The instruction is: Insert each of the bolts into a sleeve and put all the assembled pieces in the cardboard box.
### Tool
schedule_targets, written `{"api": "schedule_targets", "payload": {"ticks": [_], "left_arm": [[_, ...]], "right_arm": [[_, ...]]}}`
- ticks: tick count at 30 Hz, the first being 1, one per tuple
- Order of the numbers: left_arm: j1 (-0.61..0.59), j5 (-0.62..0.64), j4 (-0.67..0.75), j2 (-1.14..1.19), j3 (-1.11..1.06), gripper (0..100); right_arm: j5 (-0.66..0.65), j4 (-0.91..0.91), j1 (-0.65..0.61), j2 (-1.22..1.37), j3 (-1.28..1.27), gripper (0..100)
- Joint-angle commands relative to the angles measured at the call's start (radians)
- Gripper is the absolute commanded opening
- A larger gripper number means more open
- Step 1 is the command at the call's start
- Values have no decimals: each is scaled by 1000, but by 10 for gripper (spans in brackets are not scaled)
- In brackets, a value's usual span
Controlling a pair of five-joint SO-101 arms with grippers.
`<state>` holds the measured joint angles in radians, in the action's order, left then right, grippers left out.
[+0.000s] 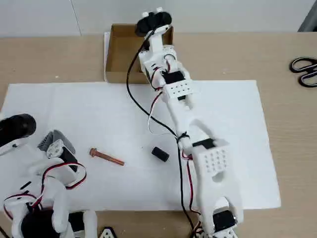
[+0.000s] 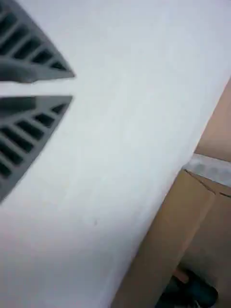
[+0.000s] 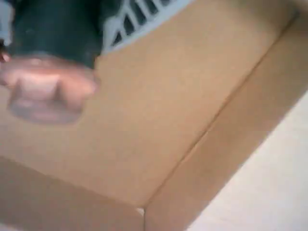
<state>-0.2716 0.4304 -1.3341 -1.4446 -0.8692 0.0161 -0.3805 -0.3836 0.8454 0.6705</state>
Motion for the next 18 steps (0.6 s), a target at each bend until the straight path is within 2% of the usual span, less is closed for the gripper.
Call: {"api": "schedule_targets", "payload": {"ticks": [1, 8, 18], "left_arm": [[-3, 0, -6, -3, 7, 7], [-5, 0, -6, -3, 8, 7], [-5, 2, -6, -3, 4, 7]], "right_arm": [[14, 33, -5, 94, 245, 4], [8, 24, -5, 314, 502, 5], [6, -67, -15, 367, 592, 8]]}}
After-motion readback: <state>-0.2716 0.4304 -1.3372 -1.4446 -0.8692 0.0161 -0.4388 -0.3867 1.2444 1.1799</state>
